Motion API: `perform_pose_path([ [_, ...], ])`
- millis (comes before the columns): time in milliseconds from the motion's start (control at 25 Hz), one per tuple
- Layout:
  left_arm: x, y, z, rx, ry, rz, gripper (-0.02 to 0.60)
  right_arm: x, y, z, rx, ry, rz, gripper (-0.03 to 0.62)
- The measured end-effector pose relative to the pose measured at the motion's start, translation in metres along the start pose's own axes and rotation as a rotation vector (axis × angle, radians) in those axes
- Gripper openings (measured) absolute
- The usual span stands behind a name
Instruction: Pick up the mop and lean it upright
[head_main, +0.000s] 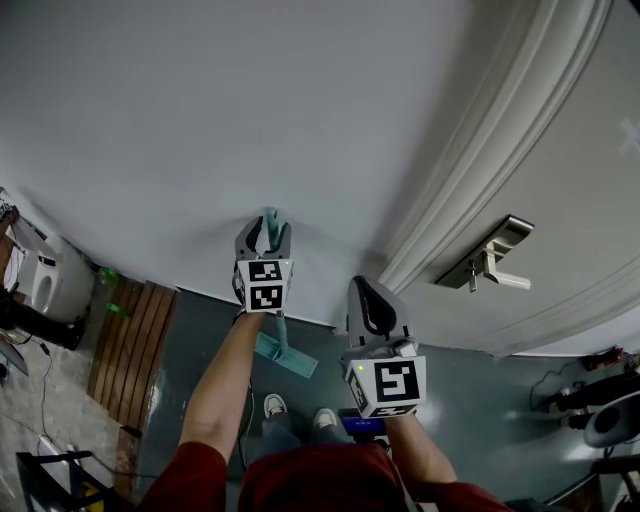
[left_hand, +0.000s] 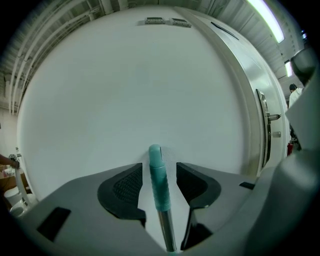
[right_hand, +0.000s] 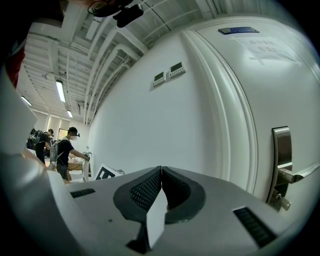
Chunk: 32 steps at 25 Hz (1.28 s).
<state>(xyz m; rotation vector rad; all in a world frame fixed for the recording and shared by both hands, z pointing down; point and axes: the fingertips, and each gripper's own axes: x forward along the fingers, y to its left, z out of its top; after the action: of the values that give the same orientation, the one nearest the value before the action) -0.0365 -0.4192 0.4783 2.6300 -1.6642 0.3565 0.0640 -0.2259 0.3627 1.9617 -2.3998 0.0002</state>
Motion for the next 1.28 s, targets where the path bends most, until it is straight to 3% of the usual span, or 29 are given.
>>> perform_pose_path([
  [720, -0.019, 0.002, 0.003, 0.0, -0.017, -0.008, 0.233, 0.003, 0.008, 0.005, 0.007, -0.013, 0.013, 0.017],
  [1280, -0.069, -0.01, 0.021, 0.005, -0.094, -0.031, 0.233, 0.003, 0.017, 0.006, 0.014, -0.023, 0.03, 0.017],
])
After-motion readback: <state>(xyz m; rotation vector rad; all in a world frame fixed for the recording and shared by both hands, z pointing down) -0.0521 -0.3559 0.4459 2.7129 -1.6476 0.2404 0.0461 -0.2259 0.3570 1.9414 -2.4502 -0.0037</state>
